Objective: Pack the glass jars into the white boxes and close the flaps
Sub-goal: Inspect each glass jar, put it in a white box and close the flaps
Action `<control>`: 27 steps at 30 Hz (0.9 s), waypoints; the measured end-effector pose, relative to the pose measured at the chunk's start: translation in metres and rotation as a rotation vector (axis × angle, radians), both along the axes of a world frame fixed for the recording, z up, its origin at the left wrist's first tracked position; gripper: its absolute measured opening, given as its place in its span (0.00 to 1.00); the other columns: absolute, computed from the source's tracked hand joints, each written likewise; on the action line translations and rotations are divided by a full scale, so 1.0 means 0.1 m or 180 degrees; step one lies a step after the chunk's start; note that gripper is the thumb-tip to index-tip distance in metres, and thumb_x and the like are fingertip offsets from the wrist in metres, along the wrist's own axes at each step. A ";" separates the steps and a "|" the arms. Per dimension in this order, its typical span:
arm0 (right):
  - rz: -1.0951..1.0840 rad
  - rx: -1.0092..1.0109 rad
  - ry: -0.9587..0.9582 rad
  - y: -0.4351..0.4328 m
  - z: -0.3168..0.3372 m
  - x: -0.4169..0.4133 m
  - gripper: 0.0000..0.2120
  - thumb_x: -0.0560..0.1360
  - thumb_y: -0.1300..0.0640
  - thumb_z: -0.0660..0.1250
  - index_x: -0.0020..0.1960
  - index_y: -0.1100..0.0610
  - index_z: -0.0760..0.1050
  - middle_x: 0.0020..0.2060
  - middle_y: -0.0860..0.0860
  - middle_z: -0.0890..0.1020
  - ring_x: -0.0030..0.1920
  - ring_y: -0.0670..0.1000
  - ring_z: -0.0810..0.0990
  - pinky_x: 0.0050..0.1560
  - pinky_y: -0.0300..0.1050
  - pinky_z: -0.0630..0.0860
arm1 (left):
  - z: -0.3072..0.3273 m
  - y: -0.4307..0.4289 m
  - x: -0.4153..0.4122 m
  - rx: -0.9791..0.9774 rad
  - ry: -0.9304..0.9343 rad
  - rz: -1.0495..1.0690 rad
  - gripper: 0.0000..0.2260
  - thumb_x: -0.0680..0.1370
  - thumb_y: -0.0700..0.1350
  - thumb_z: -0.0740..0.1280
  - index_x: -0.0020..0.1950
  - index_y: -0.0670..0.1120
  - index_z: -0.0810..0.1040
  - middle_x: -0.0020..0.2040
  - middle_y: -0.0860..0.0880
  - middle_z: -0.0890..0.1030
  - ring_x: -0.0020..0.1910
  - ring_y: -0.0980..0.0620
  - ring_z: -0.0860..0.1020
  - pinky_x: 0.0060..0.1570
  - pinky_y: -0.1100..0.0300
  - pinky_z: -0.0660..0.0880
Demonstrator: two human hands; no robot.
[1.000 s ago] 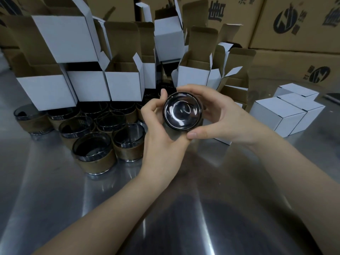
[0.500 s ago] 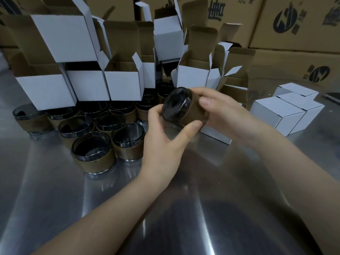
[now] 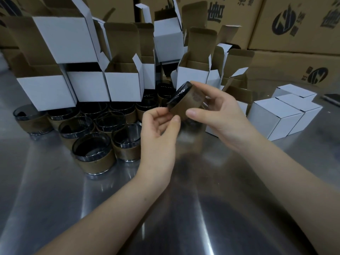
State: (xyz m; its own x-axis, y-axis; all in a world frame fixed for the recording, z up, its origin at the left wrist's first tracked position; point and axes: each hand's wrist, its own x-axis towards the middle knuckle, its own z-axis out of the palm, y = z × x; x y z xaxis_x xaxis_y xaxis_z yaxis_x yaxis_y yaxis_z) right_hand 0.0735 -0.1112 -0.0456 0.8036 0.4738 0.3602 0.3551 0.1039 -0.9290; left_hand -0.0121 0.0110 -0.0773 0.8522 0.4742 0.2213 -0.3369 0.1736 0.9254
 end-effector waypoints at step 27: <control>0.0406 -0.0528 0.0177 0.05 -0.04 -0.02 0.24 0.72 0.46 0.67 0.67 0.47 0.71 0.62 0.50 0.78 0.63 0.49 0.78 0.66 0.52 0.74 | 0.03 0.10 0.07 -0.1476 -0.0201 -0.1430 0.28 0.69 0.30 0.64 0.70 0.32 0.68 0.61 0.36 0.75 0.70 0.38 0.69 0.73 0.47 0.64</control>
